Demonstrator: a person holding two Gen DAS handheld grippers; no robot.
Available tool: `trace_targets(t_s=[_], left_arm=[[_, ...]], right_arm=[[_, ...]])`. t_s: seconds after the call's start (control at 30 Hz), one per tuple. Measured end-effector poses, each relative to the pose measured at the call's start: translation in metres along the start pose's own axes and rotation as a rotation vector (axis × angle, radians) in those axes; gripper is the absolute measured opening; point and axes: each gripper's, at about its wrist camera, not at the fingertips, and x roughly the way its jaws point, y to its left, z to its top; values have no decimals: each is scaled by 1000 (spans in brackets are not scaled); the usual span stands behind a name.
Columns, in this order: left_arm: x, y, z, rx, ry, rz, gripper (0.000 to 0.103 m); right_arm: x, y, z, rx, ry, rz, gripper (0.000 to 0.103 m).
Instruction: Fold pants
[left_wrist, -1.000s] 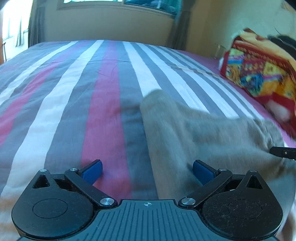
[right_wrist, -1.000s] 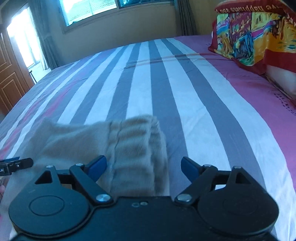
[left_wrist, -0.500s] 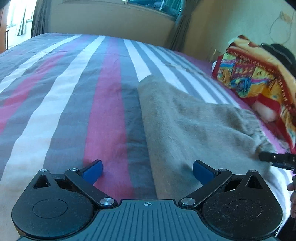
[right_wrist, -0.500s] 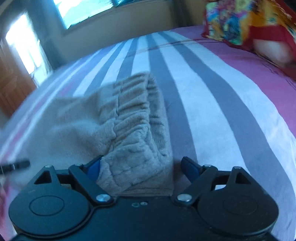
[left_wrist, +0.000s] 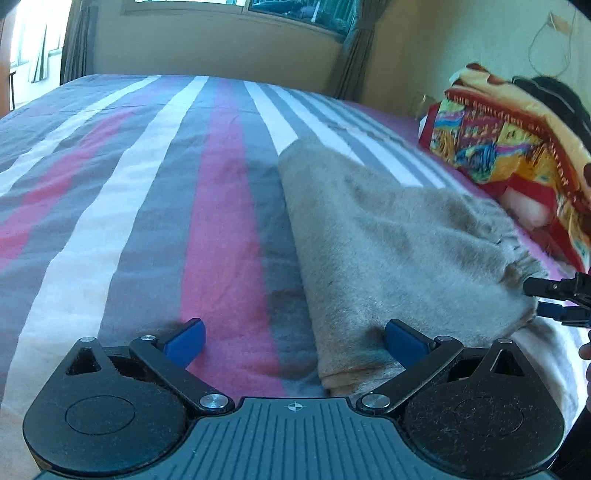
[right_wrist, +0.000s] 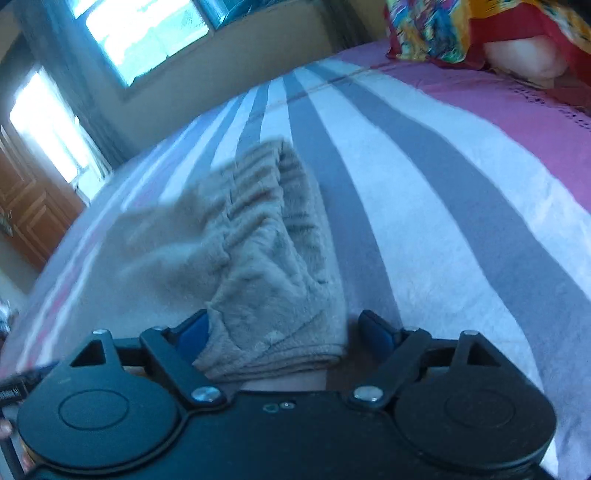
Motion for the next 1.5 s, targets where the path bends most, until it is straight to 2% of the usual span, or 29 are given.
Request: trace_targets(t_s=[0.07, 0.17, 0.53, 0.63, 0.77, 0.93, 1.03, 1.1, 1.17, 1.27, 1.3, 1.33, 1.37, 1.4, 1.43, 1.5], left_arm=[[3, -1, -1, 9, 5, 4, 103], [6, -4, -1, 17, 10, 12, 103], [14, -2, 2, 48, 23, -19, 103], [17, 3, 5, 24, 29, -55, 103], [28, 22, 15, -46, 58, -192, 103], [62, 63, 33, -219, 143, -537, 103], [87, 74, 42, -257, 185, -679, 103], [101, 69, 47, -235, 210, -732, 103], [113, 59, 54, -185, 235, -762, 102], [130, 45, 63, -139, 244, -795, 101], [135, 41, 66, -131, 243, -805, 91], [140, 39, 68, -133, 240, -800, 64], [148, 41, 69, -152, 251, -781, 44], [156, 44, 67, -183, 266, -778, 28], [157, 48, 65, -210, 252, -797, 26], [152, 51, 64, -225, 217, -816, 25]], right_arm=[[-9, 0, 0, 20, -41, 27, 82], [7, -9, -2, 24, 27, 17, 84], [9, -16, -4, 48, 27, 45, 85], [8, -18, 0, 61, 29, 56, 85], [10, -36, 8, 148, 28, 143, 85], [23, -66, 24, 240, 95, 319, 80], [37, -90, 35, 276, 163, 466, 76], [46, -103, 41, 279, 213, 536, 65], [55, -110, 47, 265, 258, 573, 60], [70, -105, 56, 226, 314, 619, 62], [77, -100, 59, 210, 331, 632, 63], [85, -93, 62, 196, 351, 651, 63], [93, -86, 65, 180, 366, 670, 64], [102, -79, 68, 160, 372, 676, 62], [108, -72, 70, 142, 378, 677, 61], [117, -57, 73, 95, 381, 673, 49]])
